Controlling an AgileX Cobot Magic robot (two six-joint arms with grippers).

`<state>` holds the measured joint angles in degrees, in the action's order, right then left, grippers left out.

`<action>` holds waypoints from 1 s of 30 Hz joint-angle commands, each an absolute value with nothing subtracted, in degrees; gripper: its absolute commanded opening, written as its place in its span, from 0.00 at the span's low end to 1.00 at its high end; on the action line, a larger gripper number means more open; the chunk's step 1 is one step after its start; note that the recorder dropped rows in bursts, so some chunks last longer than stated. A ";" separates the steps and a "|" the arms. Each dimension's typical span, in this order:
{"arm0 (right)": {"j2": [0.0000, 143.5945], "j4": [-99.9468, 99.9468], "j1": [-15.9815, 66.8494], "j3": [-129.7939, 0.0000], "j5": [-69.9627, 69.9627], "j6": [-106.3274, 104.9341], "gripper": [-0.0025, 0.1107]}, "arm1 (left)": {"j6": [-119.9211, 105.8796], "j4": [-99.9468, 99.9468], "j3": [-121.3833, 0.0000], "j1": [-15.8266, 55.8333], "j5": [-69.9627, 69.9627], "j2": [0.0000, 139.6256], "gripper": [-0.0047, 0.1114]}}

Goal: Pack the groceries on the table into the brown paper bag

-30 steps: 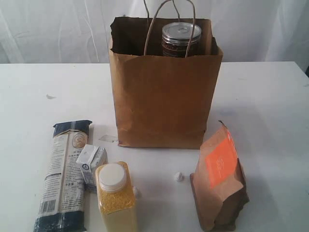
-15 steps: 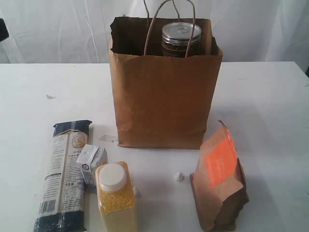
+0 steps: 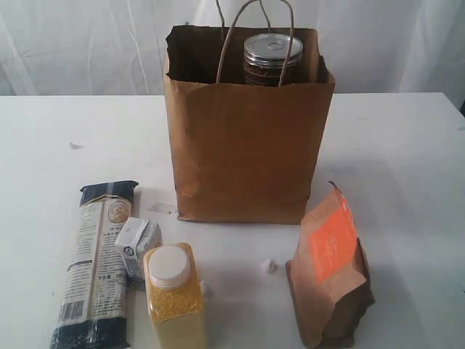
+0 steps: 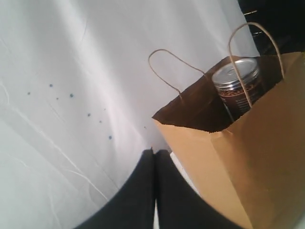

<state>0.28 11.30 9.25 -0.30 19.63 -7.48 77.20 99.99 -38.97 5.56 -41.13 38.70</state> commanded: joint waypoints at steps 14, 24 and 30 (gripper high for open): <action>0.00 11.07 8.92 0.00 19.57 -6.66 0.02 | 112.56 99.95 -38.02 6.15 -45.85 35.65 0.04; 0.00 11.07 8.92 0.00 19.57 -6.66 0.02 | 121.27 97.92 -38.02 6.15 -40.50 35.38 0.04; 0.00 11.07 8.92 0.00 19.57 -6.66 0.02 | 92.44 56.75 -34.06 6.03 -42.37 35.38 0.04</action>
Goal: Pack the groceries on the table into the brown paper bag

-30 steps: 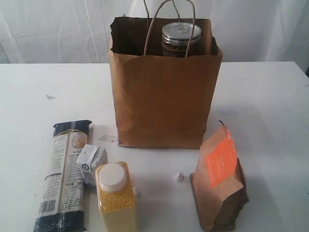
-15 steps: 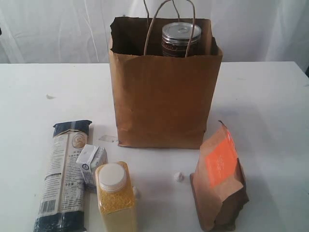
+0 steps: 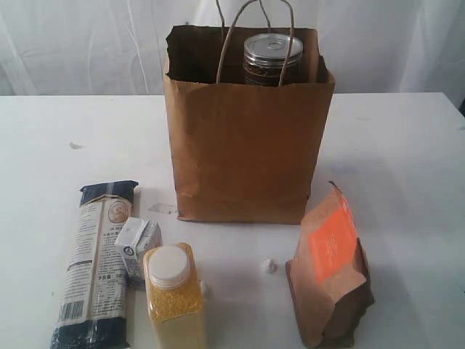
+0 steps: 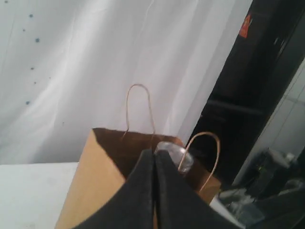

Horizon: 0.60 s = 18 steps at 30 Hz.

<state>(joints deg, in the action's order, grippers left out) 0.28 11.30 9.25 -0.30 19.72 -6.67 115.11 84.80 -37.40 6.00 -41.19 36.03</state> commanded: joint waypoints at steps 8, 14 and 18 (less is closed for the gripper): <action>0.00 11.07 8.92 0.00 19.57 -6.66 0.02 | 32.04 14.73 -34.62 13.82 22.49 35.38 0.04; 0.00 11.07 8.92 0.00 19.57 -6.66 0.02 | 29.69 8.90 -38.11 27.08 36.09 35.30 0.04; 0.00 11.07 8.92 0.00 19.57 -6.66 0.02 | 29.52 4.07 -44.23 36.48 34.30 35.30 0.11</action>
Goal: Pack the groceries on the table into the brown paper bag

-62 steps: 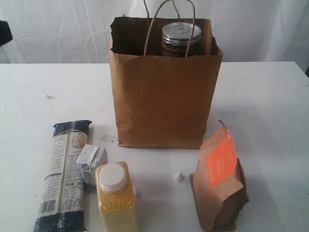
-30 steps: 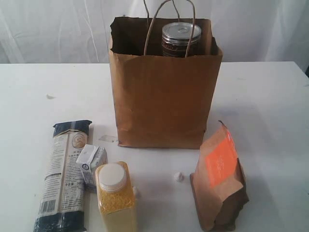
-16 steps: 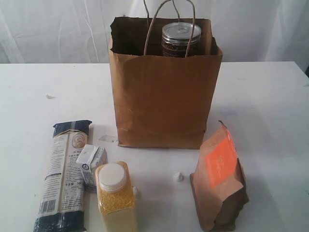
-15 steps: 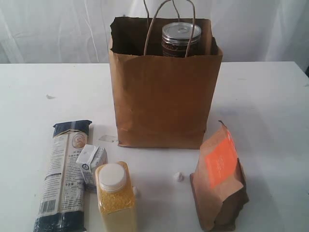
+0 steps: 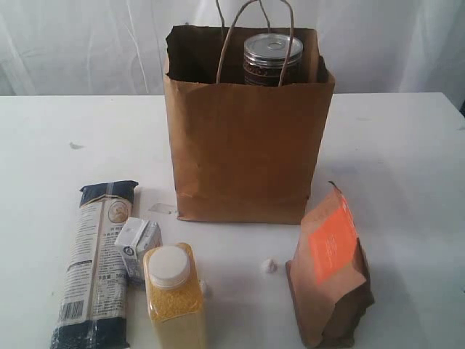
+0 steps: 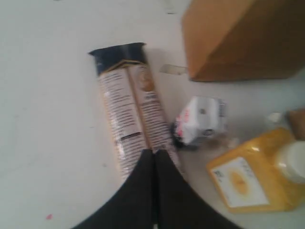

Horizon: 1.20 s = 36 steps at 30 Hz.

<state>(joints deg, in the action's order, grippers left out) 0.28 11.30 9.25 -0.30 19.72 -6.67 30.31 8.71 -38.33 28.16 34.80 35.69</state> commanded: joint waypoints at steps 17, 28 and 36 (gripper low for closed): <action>0.00 11.07 8.92 0.00 19.57 -6.66 0.02 | 41.00 5.11 -45.33 51.07 26.93 59.56 0.72; 0.00 11.07 8.92 0.00 19.57 -6.66 0.02 | 54.45 12.02 -45.55 56.23 21.49 66.71 0.72; 0.00 11.07 8.92 0.00 19.57 -6.66 0.02 | 54.58 12.59 -49.44 56.78 22.84 74.17 0.72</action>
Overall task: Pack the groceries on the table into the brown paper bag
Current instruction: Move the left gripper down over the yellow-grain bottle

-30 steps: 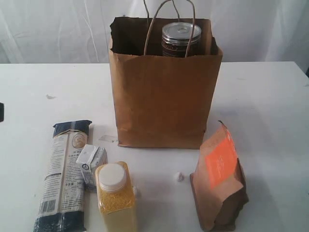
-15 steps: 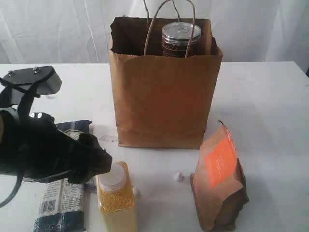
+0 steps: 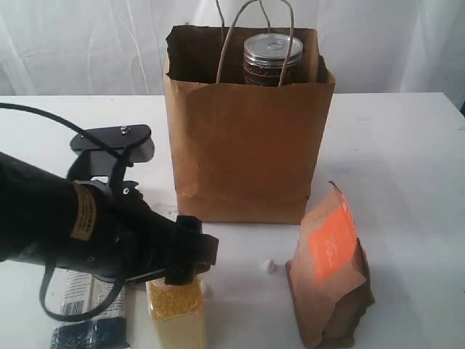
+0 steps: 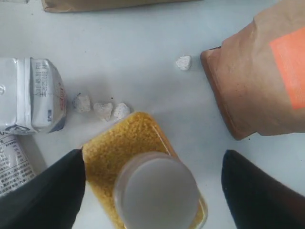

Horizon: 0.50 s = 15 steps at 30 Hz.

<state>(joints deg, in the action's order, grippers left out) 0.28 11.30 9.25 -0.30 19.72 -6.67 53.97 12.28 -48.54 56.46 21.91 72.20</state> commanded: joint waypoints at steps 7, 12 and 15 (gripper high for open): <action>0.00 11.07 8.92 0.00 19.57 -6.66 0.02 | 54.43 12.46 -49.44 57.89 25.37 77.33 0.71; 0.00 11.07 8.92 0.00 19.57 -6.66 0.02 | 54.01 13.22 -49.44 57.89 26.55 79.49 0.67; 0.00 11.07 8.92 0.00 19.57 -6.66 0.02 | 54.01 15.35 -49.44 57.89 26.55 79.48 0.67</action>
